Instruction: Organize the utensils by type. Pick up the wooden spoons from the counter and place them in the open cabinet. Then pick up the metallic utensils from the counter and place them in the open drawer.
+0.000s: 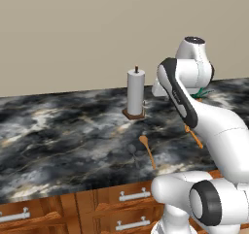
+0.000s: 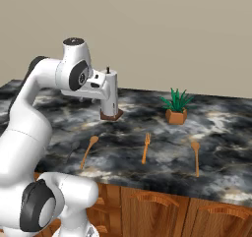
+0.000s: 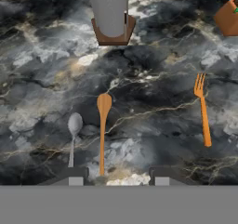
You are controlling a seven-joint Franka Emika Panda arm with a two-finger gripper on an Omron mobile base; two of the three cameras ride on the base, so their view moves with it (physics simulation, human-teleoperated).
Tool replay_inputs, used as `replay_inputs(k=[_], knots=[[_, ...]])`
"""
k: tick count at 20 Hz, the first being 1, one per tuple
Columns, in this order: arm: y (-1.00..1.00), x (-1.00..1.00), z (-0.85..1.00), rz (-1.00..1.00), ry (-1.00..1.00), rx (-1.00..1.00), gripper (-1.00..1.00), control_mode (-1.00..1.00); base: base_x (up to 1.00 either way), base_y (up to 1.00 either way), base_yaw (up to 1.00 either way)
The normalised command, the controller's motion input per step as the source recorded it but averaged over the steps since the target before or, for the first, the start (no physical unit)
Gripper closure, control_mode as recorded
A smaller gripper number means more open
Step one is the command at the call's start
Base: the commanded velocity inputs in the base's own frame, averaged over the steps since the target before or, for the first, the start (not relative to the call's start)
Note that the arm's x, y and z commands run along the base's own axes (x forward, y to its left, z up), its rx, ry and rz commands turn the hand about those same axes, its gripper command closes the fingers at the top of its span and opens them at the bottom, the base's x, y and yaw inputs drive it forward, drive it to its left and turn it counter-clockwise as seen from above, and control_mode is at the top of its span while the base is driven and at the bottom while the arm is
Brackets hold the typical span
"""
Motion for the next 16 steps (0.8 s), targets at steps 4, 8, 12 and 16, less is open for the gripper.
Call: replay_inputs(k=[4,8,12,16], knots=[[0.00,0.00,-0.10,0.00,0.04,-0.01,-1.00,-1.00,0.00,0.00,0.00],[0.01,0.00,-0.43,0.00,0.05,-0.04,-1.00,-1.00,0.00,0.00,0.00],[0.03,0.00,-0.54,-0.01,0.04,0.00,-1.00,-1.00,0.00,0.00,0.00],[0.05,0.03,-0.49,-0.01,0.02,0.00,-1.00,-1.00,0.00,0.00,0.00]])
